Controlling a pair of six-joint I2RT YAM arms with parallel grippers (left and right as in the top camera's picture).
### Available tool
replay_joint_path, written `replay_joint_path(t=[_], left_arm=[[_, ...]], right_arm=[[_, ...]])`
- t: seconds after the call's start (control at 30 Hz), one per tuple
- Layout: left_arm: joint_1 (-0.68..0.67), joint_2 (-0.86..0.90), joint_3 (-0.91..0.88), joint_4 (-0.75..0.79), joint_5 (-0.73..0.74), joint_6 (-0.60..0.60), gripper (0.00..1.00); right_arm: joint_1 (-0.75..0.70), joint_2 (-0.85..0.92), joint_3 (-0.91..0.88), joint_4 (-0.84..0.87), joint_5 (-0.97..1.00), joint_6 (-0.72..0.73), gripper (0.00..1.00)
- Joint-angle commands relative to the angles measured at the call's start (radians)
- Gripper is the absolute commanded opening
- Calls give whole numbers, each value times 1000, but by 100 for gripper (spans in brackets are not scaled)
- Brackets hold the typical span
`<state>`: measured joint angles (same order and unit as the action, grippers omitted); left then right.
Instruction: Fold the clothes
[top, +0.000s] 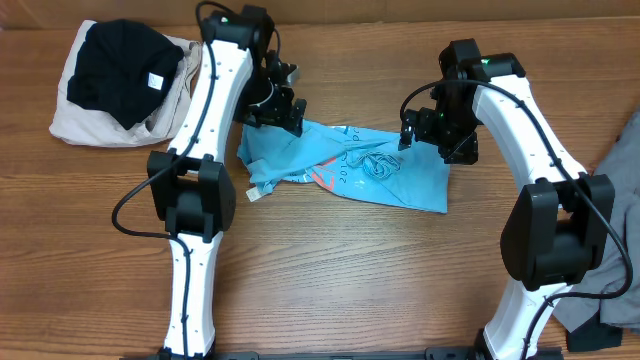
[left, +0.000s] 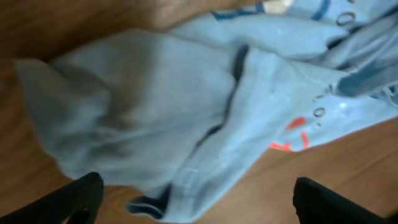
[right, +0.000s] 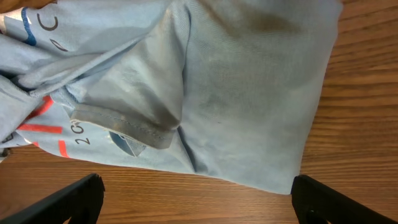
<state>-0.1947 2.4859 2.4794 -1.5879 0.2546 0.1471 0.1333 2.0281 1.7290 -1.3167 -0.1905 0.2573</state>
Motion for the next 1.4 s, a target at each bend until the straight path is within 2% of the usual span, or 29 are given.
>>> replay_joint_path(t=[0.0,0.47,0.53,0.6,0.67,0.73,0.77,0.8,0.9,0.97,1.07,1.1,1.17,1.2,1.37], left_arm=[[35,-2,-32,31,-19,59,100],[58,-2,-394,323,-22,63,100],[58,-2,-433,351,-21,54,98],[58,-2,-457,363,-21,49,91],[58,-2,-475,369,-23,47,67],[61,-2,-475,368,-23,47,25],[65,-3,-471,367,-22,47,8],[70,-3,-465,365,-23,39,4],[98,-3,-425,343,-20,3,4],[124,-3,-372,300,3,3,4],[150,-3,-283,222,9,11,4],[152,-3,-250,193,8,19,4],[152,-3,-200,147,8,37,4],[150,-3,-172,124,7,37,4],[127,-4,-66,47,8,37,4]], right_arm=[[3,-34,24,5,10,-30,100],[3,-34,24,2,10,-30,100],[3,-34,24,2,10,-30,100],[3,-34,24,2,10,-30,100],[3,-34,24,2,10,-30,100],[3,-34,24,2,10,-29,100],[3,-34,24,1,10,-27,100],[3,-34,24,1,10,-24,100],[3,-34,16,3,9,-18,96],[3,-34,-4,16,-16,-18,84],[3,-33,-43,57,-77,-19,48],[4,-33,-61,77,-98,-19,31],[4,-32,-99,115,-120,-18,6],[4,-30,-126,139,-126,-18,4],[4,-27,-280,286,-132,8,4]])
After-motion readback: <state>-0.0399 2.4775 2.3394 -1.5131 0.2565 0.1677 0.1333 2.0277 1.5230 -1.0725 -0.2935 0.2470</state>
